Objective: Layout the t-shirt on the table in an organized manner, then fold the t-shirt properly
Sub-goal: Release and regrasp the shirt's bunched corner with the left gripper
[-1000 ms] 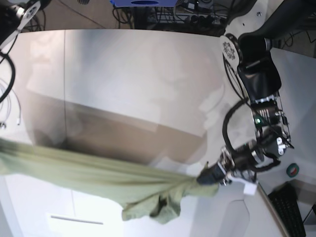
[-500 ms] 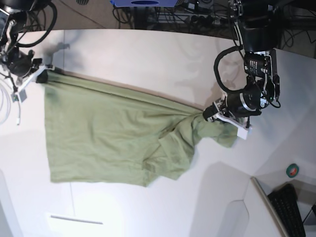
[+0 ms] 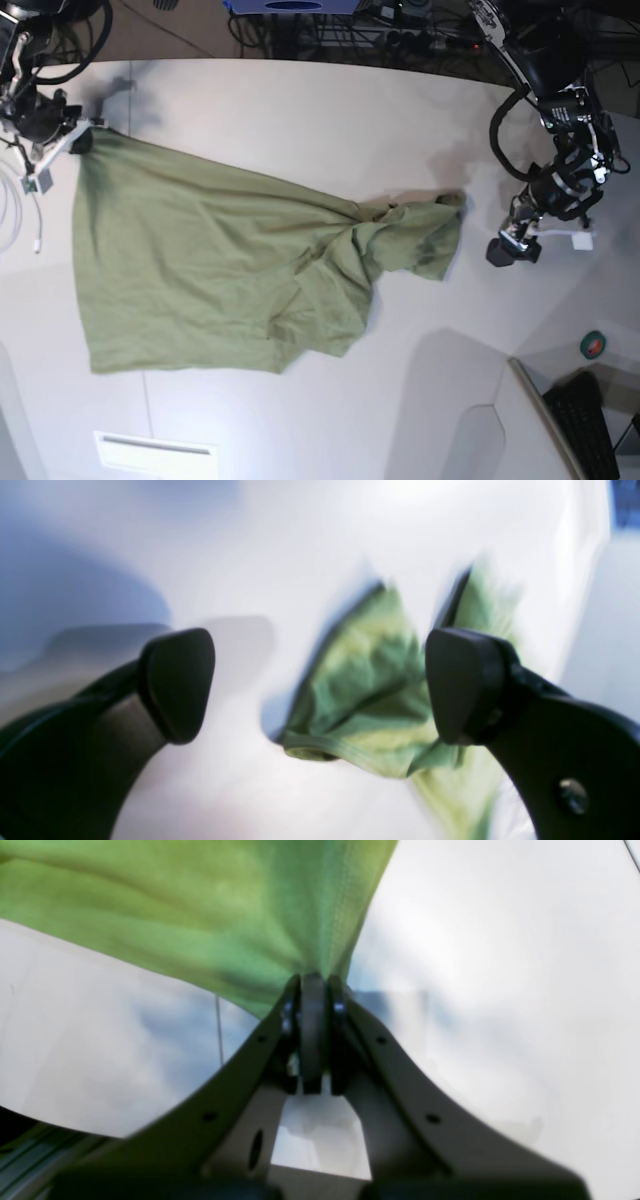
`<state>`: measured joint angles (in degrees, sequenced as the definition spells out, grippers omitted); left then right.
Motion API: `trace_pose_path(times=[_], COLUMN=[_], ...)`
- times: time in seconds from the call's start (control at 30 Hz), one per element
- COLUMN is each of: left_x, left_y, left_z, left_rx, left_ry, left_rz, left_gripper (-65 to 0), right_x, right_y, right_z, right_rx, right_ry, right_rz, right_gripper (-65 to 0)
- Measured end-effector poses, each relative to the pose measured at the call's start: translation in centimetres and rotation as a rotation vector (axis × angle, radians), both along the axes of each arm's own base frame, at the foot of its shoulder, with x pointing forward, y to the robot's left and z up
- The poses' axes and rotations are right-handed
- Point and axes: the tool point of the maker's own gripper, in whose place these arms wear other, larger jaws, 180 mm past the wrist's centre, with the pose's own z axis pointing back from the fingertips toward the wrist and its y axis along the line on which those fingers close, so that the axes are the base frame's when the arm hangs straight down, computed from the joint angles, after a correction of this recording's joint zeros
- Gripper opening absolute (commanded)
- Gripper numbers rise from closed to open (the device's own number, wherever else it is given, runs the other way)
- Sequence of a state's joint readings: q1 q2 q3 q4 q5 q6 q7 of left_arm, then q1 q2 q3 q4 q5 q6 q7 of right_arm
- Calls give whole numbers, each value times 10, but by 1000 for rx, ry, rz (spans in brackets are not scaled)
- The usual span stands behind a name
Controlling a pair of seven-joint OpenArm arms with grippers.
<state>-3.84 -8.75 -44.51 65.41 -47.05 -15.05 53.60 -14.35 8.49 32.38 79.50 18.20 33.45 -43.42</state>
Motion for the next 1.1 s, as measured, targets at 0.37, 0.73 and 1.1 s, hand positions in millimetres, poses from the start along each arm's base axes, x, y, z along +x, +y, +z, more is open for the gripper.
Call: trace_pose_path(times=[0.37, 0.73, 1.1], left_x=[-48, -6, 3], left_y=[75, 11, -215], left_z=[20, 53, 33], left_rx=[45, 634, 973], left_ry=[-2, -5, -161], left_rz=[85, -347, -1002], left_gripper=[-650, -650, -148], right_x=[-10, -11, 5], right_y=[0, -4, -3], right_z=[0, 48, 53], right_rx=[-11, -120, -123], right_ry=[16, -93, -122], right_rz=[7, 77, 80], right_gripper=[-410, -318, -318])
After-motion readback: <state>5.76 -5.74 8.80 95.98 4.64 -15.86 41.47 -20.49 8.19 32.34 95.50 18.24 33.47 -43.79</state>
